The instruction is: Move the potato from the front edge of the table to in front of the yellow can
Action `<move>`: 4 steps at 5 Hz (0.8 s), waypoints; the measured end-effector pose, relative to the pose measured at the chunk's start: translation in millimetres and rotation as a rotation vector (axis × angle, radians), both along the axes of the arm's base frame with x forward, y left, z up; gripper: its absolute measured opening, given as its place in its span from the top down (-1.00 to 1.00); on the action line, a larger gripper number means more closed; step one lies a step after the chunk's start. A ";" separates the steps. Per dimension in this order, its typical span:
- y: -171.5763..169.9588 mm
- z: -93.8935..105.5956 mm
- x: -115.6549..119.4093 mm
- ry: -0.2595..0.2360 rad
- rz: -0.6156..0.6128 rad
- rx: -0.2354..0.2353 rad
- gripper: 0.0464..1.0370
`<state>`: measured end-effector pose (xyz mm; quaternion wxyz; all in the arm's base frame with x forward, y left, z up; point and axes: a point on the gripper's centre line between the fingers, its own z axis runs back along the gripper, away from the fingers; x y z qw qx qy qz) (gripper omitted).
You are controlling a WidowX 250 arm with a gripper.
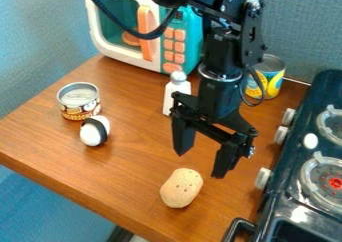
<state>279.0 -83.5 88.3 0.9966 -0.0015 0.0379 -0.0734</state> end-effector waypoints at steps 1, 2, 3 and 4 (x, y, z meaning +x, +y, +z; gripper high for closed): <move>0.9 -8.6 -3.0 0.031 0.008 0.010 -0.93; 8.8 -15.0 -7.5 0.032 0.016 0.086 -0.93; 10.8 -14.3 -8.8 0.022 0.030 0.151 -0.93; 13.7 -23.9 -8.9 0.045 0.040 0.180 -0.93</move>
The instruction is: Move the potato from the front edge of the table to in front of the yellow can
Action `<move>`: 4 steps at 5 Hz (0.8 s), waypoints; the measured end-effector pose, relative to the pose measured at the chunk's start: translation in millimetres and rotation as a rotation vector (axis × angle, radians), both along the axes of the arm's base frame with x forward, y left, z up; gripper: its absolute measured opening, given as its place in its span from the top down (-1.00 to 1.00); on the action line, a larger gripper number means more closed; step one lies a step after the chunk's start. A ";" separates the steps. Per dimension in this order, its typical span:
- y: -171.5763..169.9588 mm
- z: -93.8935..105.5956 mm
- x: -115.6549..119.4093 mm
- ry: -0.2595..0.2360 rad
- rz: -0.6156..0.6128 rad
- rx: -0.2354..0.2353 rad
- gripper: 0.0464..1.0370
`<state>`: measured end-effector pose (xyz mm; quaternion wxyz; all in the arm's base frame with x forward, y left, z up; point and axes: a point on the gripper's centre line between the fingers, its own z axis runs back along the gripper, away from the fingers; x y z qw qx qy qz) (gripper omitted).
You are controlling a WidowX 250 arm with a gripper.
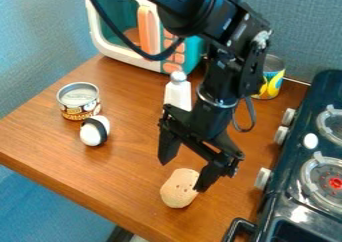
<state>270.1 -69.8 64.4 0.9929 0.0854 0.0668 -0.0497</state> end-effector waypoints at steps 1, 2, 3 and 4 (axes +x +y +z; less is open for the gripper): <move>-0.7 -25.6 1.4 0.047 -0.004 -0.003 -0.93; 2.7 -29.0 9.6 0.015 0.013 -0.042 -0.93; -0.5 -37.8 14.7 0.010 -0.015 -0.112 -0.93; 1.0 -48.3 10.4 0.061 -0.007 -0.108 -0.93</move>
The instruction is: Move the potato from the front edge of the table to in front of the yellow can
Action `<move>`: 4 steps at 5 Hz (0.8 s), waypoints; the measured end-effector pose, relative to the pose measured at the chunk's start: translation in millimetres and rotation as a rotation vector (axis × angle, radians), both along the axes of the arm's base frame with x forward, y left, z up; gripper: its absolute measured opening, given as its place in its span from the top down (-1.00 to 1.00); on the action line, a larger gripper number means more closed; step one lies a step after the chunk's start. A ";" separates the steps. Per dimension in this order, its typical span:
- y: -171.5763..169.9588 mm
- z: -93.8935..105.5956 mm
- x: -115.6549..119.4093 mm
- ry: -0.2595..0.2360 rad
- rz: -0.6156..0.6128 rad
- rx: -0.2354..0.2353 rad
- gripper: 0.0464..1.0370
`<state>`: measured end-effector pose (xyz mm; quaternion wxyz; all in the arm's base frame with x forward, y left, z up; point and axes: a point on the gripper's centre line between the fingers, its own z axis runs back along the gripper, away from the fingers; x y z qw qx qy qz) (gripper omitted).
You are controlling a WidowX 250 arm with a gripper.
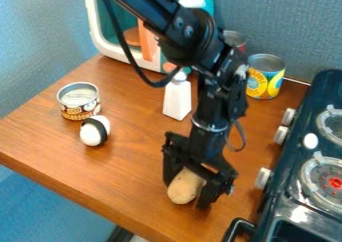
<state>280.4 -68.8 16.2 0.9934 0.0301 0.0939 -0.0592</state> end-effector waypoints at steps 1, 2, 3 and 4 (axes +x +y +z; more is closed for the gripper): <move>0.0 -0.4 -0.7 0.004 0.012 0.002 -0.81; -0.1 0.4 -0.5 0.004 0.015 0.003 -0.31; 4.0 5.0 4.7 0.005 0.043 -0.003 -0.17; 3.7 25.4 25.8 -0.030 0.081 -0.022 -0.16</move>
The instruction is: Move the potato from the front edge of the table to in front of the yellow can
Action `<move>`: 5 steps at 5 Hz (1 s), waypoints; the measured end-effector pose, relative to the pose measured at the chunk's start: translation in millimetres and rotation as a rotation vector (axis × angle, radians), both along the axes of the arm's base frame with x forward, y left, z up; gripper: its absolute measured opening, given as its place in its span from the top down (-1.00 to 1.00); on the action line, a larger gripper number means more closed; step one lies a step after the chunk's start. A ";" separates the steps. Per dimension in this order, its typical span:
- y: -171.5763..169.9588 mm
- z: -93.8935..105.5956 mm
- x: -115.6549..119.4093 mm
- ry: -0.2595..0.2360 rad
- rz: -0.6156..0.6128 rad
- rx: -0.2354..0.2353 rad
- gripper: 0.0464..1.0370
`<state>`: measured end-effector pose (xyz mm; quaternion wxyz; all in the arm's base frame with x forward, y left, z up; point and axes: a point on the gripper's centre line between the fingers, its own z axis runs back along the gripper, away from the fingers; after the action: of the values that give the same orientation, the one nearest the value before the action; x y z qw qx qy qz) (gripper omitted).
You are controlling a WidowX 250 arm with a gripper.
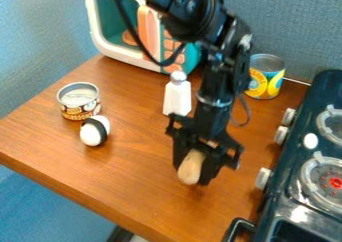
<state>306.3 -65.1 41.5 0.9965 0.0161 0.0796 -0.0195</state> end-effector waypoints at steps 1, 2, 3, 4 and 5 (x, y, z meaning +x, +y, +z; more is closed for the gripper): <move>4.6 36.1 31.2 -0.055 0.070 -0.006 -0.16; 12.2 39.6 74.6 -0.059 0.130 0.057 -0.16; 12.3 10.5 101.2 -0.043 0.175 0.105 -0.16; 14.1 -16.9 102.4 0.058 0.183 0.147 -0.15; 14.0 -19.9 101.6 0.062 0.194 0.149 -0.12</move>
<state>407.8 -51.1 21.6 0.9868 0.0819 0.1127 0.0826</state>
